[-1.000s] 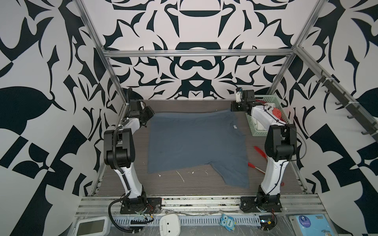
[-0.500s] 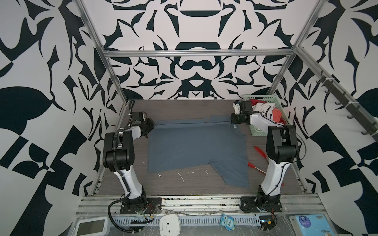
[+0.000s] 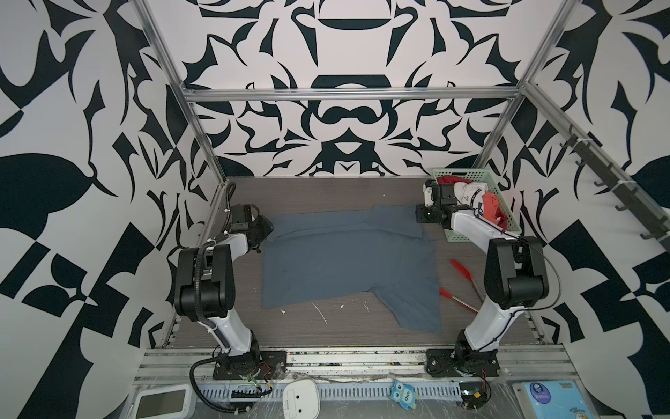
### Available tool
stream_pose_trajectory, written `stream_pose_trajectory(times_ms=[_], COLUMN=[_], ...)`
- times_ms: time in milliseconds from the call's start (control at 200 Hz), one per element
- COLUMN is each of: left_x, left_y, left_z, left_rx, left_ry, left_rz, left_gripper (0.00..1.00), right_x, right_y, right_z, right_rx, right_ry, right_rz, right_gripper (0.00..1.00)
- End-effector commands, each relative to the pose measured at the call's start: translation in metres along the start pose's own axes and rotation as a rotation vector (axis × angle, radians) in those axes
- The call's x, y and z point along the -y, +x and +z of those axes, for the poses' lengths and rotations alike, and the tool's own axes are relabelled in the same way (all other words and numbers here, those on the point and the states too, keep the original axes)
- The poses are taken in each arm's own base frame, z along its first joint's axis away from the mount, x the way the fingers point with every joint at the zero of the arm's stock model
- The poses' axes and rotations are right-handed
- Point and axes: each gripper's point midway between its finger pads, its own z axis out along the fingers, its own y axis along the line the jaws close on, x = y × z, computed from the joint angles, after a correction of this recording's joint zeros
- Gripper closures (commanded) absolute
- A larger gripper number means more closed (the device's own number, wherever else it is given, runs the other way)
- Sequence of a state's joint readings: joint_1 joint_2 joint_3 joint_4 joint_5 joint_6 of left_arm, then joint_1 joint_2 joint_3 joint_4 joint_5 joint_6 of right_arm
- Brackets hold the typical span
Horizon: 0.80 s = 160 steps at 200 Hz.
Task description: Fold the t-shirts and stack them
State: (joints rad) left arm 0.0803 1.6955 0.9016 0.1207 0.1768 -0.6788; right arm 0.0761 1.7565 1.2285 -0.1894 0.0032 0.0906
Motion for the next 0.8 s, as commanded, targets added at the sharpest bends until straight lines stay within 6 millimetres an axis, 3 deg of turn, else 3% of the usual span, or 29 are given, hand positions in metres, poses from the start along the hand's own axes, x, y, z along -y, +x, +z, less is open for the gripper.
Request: stream_pose_trajectory(times_ms=[0, 145, 440, 680, 795], left_x=[-0.008, -0.004, 0.025, 0.048, 0.055], left_y=[-0.005, -0.008, -0.008, 0.009, 0.024], left_z=[-0.016, -0.026, -0.022, 0.003, 0.019], left_rx=[0.038, 0.059, 0.039, -0.041, -0.087], left_ry=[-0.06, -0.06, -0.004, 0.037, 0.043], left_rz=[-0.013, -0.01, 0.025, 0.026, 0.032], left_gripper=[0.51, 0.44, 0.4, 0.4, 0.4], right_x=[0.006, -0.015, -0.029, -0.063, -0.063], right_y=[-0.035, -0.043, -0.023, -0.006, -0.001], right_z=[-0.03, -0.034, -0.002, 0.008, 0.015], right_rx=[0.118, 0.1, -0.015, -0.056, -0.071], right_ry=[0.034, -0.08, -0.128, -0.215, -0.193], right_rz=[0.069, 0.183, 0.252, 0.239, 0.221], right_gripper=[0.5, 0.49, 0.53, 0.58, 0.58])
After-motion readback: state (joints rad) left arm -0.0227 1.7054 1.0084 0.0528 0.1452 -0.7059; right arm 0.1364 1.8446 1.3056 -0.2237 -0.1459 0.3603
